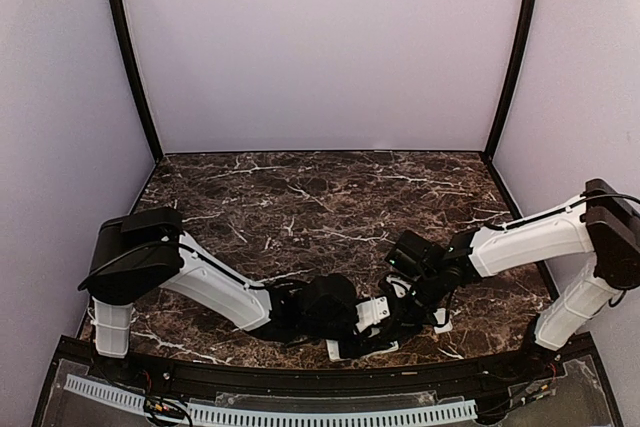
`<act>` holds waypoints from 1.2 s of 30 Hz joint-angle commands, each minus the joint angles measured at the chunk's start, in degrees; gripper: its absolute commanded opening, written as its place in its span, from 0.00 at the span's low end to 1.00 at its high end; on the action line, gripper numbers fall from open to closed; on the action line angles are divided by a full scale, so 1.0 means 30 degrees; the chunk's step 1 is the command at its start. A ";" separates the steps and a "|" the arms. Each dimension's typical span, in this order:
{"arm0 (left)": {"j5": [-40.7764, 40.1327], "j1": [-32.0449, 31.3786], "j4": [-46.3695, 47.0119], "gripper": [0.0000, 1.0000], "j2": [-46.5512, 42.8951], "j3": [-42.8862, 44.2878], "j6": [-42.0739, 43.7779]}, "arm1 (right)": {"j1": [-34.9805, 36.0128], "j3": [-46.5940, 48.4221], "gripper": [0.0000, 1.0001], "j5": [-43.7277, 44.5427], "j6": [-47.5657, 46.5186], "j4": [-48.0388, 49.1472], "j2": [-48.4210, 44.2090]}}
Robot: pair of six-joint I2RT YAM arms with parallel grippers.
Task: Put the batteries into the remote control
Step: Place the battery in the battery compartment.
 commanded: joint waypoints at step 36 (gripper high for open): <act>-0.0143 -0.0523 -0.4775 0.40 0.1368 0.0999 0.2212 | 0.1223 -0.0201 0.27 0.5269 -0.0905 0.4482 0.1183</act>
